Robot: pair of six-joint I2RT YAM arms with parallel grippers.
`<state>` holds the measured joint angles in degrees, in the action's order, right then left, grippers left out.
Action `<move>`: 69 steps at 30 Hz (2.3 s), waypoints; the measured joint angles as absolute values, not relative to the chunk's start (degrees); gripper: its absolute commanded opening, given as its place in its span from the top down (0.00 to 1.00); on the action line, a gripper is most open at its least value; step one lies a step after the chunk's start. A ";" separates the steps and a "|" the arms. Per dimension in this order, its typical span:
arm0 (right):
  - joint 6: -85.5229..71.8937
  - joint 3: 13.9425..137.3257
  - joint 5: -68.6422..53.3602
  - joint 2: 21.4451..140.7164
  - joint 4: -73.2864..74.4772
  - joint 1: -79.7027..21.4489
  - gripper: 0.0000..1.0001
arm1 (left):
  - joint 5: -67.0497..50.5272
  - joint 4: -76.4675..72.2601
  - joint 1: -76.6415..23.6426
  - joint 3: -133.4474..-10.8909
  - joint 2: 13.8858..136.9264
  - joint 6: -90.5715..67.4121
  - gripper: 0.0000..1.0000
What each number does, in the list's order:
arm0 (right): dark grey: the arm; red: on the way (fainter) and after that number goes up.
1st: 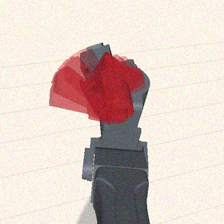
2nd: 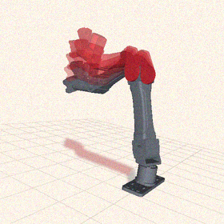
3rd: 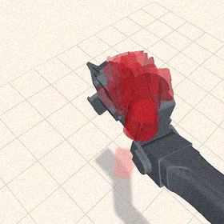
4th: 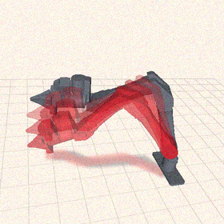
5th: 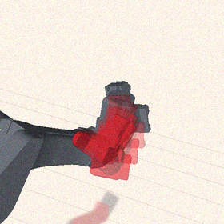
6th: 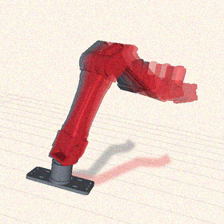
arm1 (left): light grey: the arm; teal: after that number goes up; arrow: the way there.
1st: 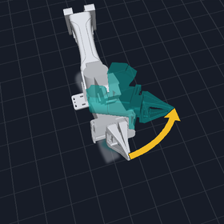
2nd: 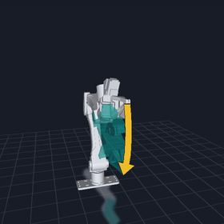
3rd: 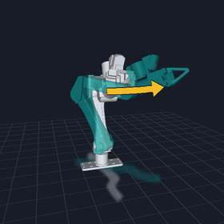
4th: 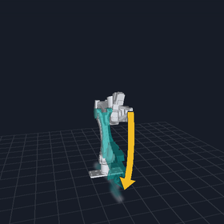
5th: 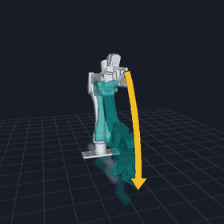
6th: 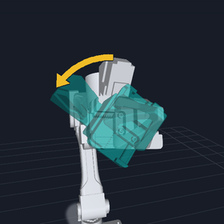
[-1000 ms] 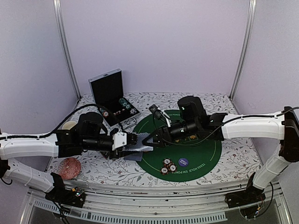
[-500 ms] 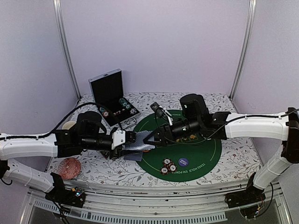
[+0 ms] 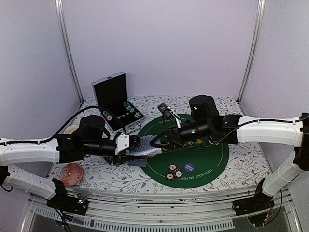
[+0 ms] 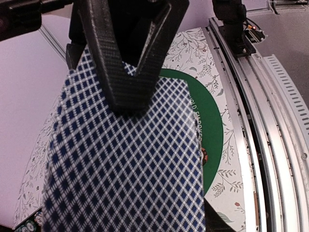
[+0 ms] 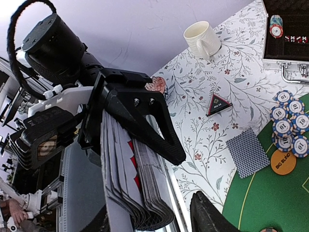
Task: Distribute texas hold em gaming equipment
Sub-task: Pick up the poker card from the face-down deck piles, then place the poker card in the small blind area.
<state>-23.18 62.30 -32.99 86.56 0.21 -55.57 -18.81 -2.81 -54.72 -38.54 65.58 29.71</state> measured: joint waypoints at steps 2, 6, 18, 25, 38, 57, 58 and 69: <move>-23.22 62.30 -32.80 86.06 0.71 -55.57 0.57 | -18.79 -2.83 -54.72 -38.54 65.58 29.71 0.55; -23.18 62.30 -32.08 85.14 1.91 -55.57 0.67 | -18.65 -2.85 -54.72 -38.54 65.58 29.71 0.55; -23.44 61.91 -30.41 82.21 4.12 -55.57 0.87 | -18.39 -3.16 -54.72 -38.54 65.58 29.71 0.56; -23.38 61.80 -30.20 81.65 5.78 -55.57 0.97 | -17.98 -3.14 -54.72 -38.54 65.58 29.30 0.56; -21.50 61.82 -28.67 74.30 14.22 -55.37 0.98 | -17.41 -3.66 -54.72 -38.54 65.58 29.06 0.56; -31.99 36.67 -16.51 66.52 20.49 -31.44 0.98 | -17.43 -3.77 -54.72 -38.54 65.60 29.02 0.56; -32.47 35.48 -16.51 67.68 20.03 -30.81 0.98 | -17.43 -3.77 -54.72 -38.54 65.60 29.02 0.56; -35.33 32.10 -16.86 74.02 13.67 -28.40 0.77 | -17.43 -3.77 -54.72 -38.54 65.69 29.02 0.56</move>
<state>-35.33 32.10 -16.86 74.02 13.67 -28.40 -17.43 -3.77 -54.72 -38.54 65.69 29.02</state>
